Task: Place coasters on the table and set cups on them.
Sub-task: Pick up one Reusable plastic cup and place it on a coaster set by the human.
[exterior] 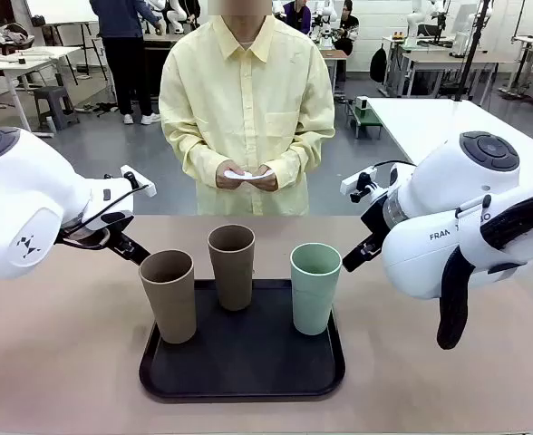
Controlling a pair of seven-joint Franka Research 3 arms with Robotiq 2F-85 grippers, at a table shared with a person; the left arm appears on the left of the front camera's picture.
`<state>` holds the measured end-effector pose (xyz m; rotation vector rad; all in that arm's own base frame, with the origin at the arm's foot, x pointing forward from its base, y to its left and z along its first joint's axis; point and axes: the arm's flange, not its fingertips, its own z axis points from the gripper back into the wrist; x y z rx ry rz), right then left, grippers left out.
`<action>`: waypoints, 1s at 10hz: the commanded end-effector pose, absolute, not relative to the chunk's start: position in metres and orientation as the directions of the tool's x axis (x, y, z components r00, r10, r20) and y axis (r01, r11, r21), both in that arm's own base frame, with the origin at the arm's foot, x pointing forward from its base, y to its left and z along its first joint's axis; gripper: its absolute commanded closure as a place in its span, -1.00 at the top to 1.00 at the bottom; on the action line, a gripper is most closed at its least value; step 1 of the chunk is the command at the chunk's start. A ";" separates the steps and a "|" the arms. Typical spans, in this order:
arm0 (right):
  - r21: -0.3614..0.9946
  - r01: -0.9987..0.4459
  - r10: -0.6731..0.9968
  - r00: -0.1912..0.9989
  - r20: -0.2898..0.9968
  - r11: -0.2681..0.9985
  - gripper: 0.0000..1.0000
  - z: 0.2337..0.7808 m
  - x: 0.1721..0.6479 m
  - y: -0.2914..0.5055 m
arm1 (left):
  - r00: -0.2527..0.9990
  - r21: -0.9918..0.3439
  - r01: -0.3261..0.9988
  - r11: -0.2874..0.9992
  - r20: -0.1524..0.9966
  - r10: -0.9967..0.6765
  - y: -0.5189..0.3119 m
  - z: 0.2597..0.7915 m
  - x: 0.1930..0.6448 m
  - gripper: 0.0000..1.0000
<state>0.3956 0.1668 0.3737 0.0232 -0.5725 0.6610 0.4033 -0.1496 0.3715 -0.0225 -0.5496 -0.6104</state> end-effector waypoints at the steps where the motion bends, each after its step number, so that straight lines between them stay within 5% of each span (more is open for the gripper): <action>1: -0.157 -0.586 0.574 0.641 0.509 0.795 1.00 0.374 0.396 0.167 | 0.681 0.139 0.550 0.824 0.496 -0.538 -0.150 0.372 0.403 1.00; 10: -0.157 -0.586 0.574 0.641 0.509 0.795 1.00 0.374 0.396 0.167 | 0.681 0.139 0.550 0.824 0.496 -0.538 -0.150 0.372 0.403 1.00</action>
